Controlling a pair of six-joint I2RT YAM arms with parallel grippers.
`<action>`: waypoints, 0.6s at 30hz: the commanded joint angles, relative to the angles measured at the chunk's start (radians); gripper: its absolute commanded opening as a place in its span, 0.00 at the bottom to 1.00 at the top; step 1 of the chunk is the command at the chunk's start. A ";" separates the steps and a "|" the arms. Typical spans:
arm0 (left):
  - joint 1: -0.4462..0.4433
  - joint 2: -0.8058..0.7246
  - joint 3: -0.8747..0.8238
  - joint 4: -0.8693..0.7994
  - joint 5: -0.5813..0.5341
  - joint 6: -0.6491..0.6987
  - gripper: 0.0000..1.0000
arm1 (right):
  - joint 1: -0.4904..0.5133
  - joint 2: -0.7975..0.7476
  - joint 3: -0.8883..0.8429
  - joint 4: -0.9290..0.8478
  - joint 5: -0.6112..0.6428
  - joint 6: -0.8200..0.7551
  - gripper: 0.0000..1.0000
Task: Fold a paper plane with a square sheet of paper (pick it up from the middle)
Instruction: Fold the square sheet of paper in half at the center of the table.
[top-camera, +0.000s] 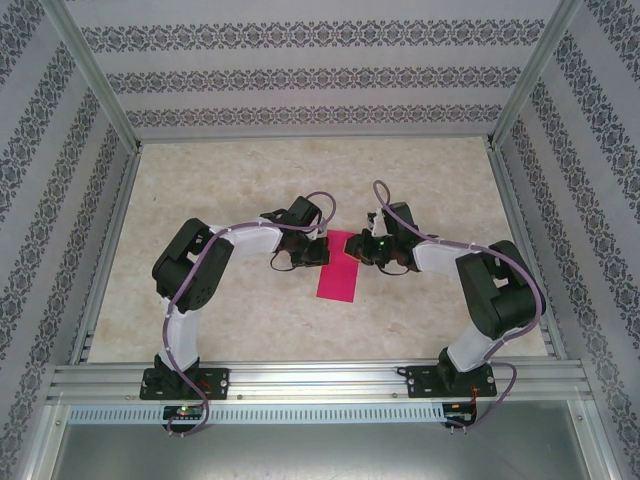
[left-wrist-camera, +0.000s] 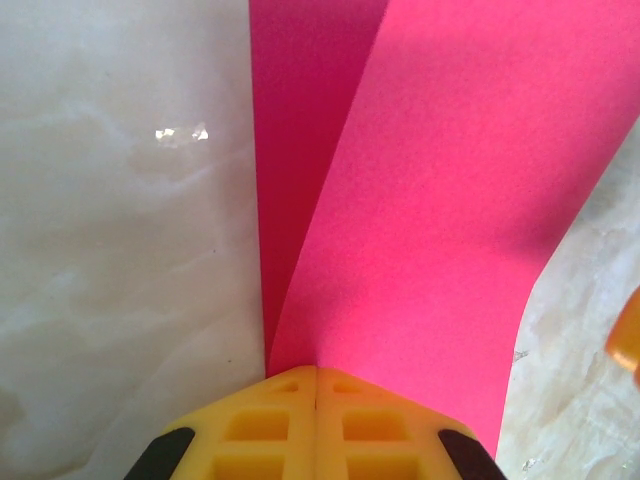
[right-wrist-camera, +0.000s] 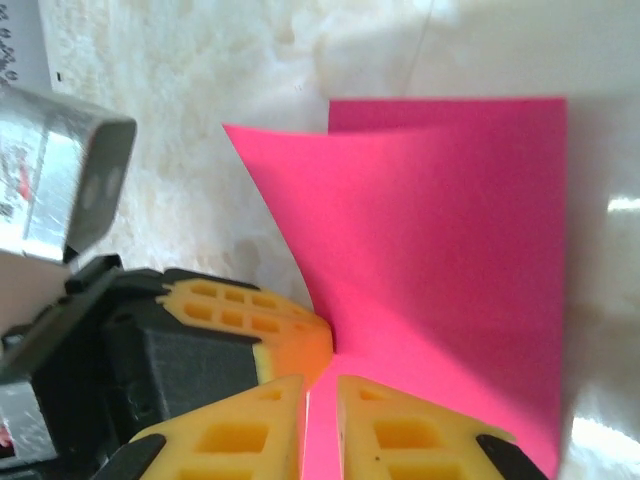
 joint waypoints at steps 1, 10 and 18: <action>-0.025 0.059 -0.005 -0.089 -0.038 0.029 0.00 | -0.025 0.055 -0.005 0.015 -0.002 -0.027 0.17; -0.025 0.055 -0.002 -0.101 -0.046 0.041 0.00 | -0.041 0.098 -0.017 -0.003 0.017 -0.027 0.18; -0.025 0.056 -0.004 -0.100 -0.044 0.042 0.00 | -0.045 0.022 0.096 -0.147 0.055 -0.073 0.19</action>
